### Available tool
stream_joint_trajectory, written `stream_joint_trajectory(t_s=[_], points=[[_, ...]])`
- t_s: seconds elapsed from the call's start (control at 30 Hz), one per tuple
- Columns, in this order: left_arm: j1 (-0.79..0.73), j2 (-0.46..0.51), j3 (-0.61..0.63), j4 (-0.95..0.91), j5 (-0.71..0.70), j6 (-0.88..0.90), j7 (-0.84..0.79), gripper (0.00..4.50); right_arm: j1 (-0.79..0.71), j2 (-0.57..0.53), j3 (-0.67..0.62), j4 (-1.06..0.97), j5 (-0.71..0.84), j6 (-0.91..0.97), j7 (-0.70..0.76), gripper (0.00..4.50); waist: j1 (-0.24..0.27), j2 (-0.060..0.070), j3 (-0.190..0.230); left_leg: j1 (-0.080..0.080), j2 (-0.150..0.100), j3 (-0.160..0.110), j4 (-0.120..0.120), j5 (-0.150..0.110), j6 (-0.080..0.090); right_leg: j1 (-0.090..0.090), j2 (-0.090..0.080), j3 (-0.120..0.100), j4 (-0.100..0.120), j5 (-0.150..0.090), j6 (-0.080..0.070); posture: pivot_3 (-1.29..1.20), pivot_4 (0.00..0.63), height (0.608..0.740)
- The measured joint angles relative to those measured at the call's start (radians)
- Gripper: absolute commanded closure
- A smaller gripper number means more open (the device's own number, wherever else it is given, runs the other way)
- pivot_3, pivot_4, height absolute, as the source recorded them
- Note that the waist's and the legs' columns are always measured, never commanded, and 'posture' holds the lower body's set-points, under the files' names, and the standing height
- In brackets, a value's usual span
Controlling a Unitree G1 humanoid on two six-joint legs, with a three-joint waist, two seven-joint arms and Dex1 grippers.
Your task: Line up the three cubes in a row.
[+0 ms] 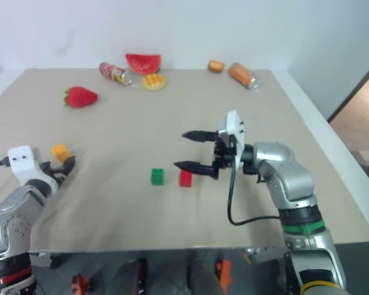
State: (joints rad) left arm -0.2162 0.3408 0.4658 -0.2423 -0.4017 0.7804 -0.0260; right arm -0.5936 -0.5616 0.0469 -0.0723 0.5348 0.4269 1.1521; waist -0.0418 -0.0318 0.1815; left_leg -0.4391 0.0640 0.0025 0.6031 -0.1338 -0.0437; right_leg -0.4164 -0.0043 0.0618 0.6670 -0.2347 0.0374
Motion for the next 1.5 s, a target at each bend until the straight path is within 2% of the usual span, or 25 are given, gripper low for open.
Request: stream_joint_trajectory(t_s=[0.47, 0.73, 1.2, 1.5], points=[[-0.133, 0.034, -0.100, 0.184, 0.090, -0.070, -0.026, 0.63, 0.037, -0.011, -0.016, -0.024, 0.010, 0.008, -0.027, 0.00, 0.000, 0.000, 0.000, 0.000, 0.000, 0.000, 0.000, 0.000, 0.000, 0.000, 0.000, 0.000, -0.001, 0.001, 0.001, 0.00, 0.150, 0.740], [-0.152, -0.011, -0.097, 0.200, 0.099, -0.061, 0.048, 0.63, 0.038, -0.012, -0.016, -0.024, 0.011, 0.012, -0.038, 0.00, 0.000, 0.000, 0.000, -0.001, 0.000, 0.000, 0.000, 0.000, 0.000, 0.000, 0.000, 0.000, -0.001, 0.002, 0.004, 0.00, 0.150, 0.740], [-0.164, 0.006, -0.081, 0.302, 0.137, -0.127, 0.058, 0.63, 0.037, -0.015, -0.016, -0.024, 0.021, 0.013, -0.042, 0.00, -0.001, 0.000, 0.000, 0.000, 0.000, 0.000, 0.000, 0.000, 0.000, 0.000, 0.000, 0.000, -0.001, 0.001, 0.002, 0.00, 0.150, 0.740], [-0.201, 0.025, -0.113, 0.356, 0.174, -0.178, 0.036, 0.63, 0.037, -0.012, -0.016, -0.024, 0.033, 0.023, -0.047, 0.00, 0.000, 0.000, 0.000, -0.001, -0.001, 0.000, -0.001, 0.000, 0.000, 0.000, 0.000, 0.000, -0.001, 0.002, 0.004, 0.00, 0.150, 0.740]])
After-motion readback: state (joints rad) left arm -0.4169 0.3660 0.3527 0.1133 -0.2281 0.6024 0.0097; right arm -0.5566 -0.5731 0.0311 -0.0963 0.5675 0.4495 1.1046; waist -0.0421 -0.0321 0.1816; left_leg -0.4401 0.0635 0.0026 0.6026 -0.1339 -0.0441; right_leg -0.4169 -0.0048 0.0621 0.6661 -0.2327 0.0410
